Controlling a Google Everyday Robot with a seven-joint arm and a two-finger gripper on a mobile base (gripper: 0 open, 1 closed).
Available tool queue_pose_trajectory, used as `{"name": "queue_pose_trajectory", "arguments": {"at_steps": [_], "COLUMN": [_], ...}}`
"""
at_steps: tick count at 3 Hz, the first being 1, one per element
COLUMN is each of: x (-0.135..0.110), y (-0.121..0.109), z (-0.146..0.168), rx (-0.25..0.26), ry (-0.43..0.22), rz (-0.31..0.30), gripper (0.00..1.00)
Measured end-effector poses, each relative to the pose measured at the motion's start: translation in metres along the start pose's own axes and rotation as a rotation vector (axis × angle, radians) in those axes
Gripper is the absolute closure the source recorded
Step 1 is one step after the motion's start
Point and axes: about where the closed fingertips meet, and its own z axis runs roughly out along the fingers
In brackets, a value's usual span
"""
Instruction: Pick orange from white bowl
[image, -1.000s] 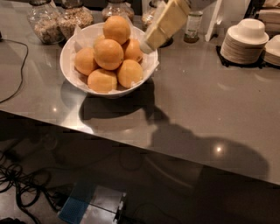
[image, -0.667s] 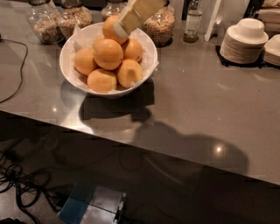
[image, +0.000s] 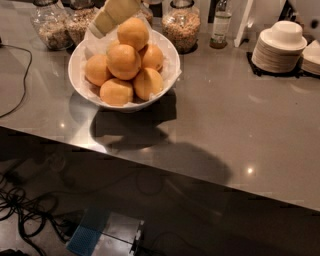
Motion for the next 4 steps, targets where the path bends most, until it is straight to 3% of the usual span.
{"name": "queue_pose_trajectory", "arguments": {"at_steps": [1,2,3,4], "x": [0.004,0.004,0.010,0.019], "y": [-0.010,-0.010,-0.022,-0.053], "z": [0.035,0.036,0.042,0.054], "rx": [0.013,0.013,0.045,0.126], "ry": [0.024,0.025,0.016,-0.009], "rz": [0.047,0.049,0.079,0.129], "gripper": [0.00,0.00,0.00,0.00]}}
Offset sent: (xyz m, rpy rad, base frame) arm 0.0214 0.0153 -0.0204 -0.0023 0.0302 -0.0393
